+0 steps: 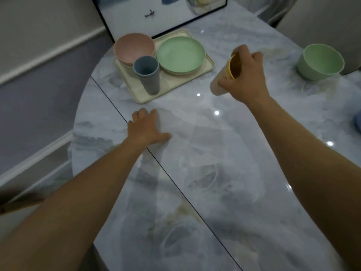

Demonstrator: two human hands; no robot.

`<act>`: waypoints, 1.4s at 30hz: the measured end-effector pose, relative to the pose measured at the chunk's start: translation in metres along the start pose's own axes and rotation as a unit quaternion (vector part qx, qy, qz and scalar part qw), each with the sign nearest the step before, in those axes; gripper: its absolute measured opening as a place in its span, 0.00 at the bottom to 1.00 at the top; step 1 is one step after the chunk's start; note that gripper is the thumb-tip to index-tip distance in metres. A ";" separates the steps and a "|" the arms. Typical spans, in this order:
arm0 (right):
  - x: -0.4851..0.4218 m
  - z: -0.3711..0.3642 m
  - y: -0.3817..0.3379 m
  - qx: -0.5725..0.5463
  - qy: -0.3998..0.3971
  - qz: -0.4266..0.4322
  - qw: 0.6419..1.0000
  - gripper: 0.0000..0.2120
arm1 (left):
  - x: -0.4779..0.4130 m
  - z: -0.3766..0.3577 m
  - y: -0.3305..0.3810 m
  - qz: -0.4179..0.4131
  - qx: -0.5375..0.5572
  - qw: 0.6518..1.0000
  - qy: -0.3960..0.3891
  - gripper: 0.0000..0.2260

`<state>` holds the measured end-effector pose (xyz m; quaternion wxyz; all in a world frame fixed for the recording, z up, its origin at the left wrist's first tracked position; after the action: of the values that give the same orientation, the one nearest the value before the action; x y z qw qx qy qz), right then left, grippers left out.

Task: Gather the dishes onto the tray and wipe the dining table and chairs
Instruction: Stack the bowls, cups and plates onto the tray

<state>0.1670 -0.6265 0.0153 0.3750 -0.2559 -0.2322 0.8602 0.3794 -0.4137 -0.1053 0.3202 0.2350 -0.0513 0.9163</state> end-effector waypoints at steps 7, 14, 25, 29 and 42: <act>-0.066 -0.047 -0.100 -0.034 -0.004 0.107 0.994 0.29 | -0.021 -0.012 -0.010 -0.017 0.004 1.000 -0.022 0.57; -0.099 -0.107 -0.166 0.008 -0.066 0.193 0.979 0.29 | -0.021 -0.014 -0.011 -0.022 0.005 0.999 -0.031 0.56; -0.103 -0.186 -0.142 0.067 -0.232 0.162 0.957 0.33 | -0.024 -0.017 -0.012 -0.011 0.012 0.999 -0.033 0.55; -0.101 -0.192 -0.139 0.062 -0.222 0.176 0.957 0.37 | -0.023 -0.016 -0.011 -0.009 0.013 0.999 -0.036 0.55; -0.039 -0.119 -0.056 -0.046 -0.185 0.048 0.980 0.38 | -0.022 -0.013 -0.008 0.010 -0.005 0.996 -0.092 0.57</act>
<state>0.2925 -0.5979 -0.0314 0.2714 -0.1202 -0.3248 0.8980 0.3940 -0.4159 -0.1276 0.3060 0.3162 -0.0870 0.8938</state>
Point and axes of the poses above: each hand's wrist, its own x-axis away from the middle knuckle, its own z-axis out of the back of the hand, y = z × x, the point moved 4 cm from there along -x, towards the middle knuckle, and after that the axes turned 13 degrees about z, right-handed, at the moved point
